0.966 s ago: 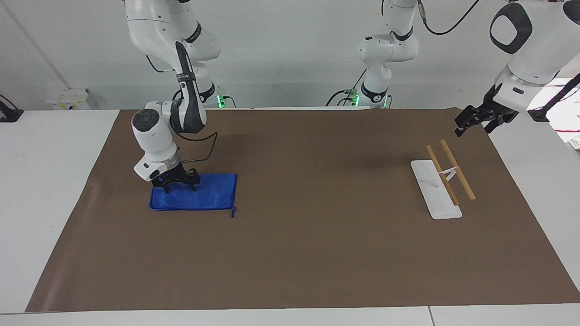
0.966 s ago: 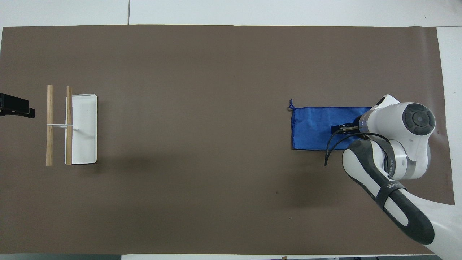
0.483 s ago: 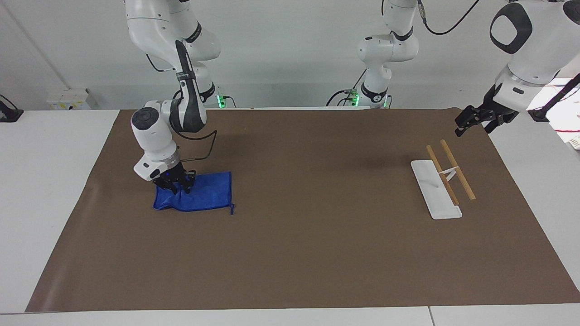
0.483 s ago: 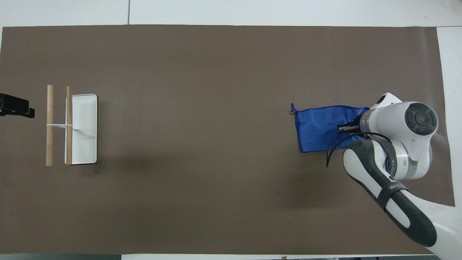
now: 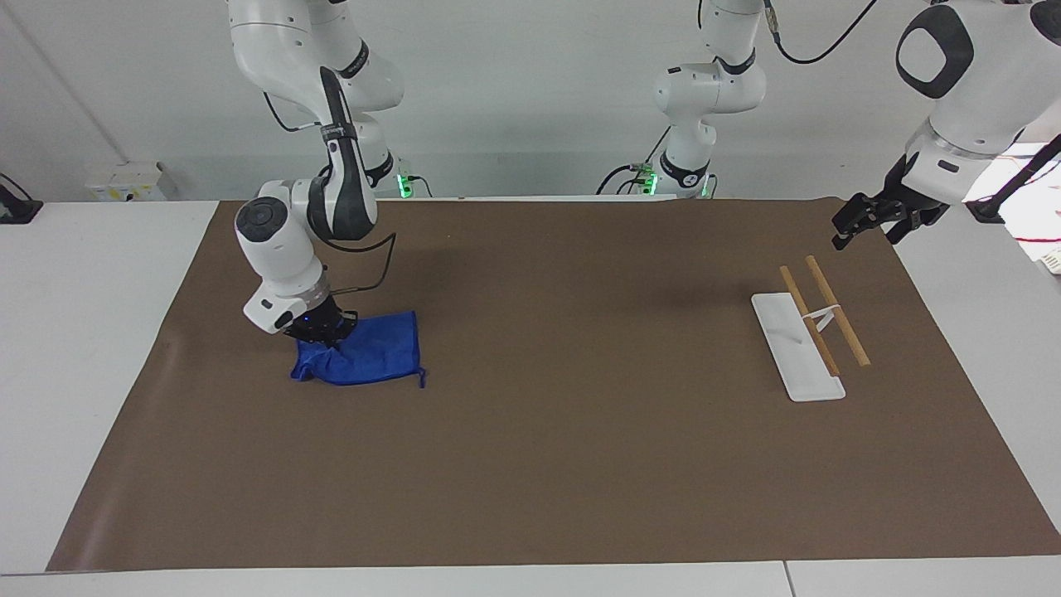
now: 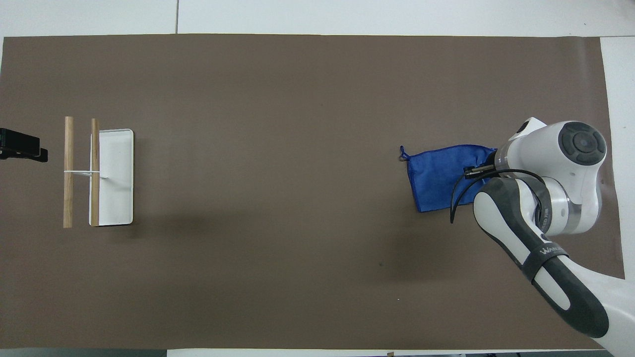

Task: Right arm passes towel to left arm to hang
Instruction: 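Lift the blue towel with the right gripper toward the table center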

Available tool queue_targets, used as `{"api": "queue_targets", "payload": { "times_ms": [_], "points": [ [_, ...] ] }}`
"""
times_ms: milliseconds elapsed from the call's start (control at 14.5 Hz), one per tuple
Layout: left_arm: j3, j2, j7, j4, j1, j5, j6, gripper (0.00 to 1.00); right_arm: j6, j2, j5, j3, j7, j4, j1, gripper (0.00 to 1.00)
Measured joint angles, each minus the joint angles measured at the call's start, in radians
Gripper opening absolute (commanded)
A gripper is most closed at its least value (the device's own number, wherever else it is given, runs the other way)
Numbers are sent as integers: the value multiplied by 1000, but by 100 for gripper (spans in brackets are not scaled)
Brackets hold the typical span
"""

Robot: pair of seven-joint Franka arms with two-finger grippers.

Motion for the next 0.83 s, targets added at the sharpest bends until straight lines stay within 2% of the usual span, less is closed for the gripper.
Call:
{"api": "queue_targets", "payload": {
  "times_ms": [345,552,690,828],
  "points": [
    [0,0,0,0,0,0,0,100,-277,-8,177,34,118,266,1,0],
    [0,0,0,0,0,0,0,100,-405,-4,271,54,302,439,27,0],
    [0,0,0,0,0,0,0,100,-445,19,350,58,438,541,60,0],
    [0,0,0,0,0,0,0,100,-423,51,463,59,556,591,90,0]
  ]
}}
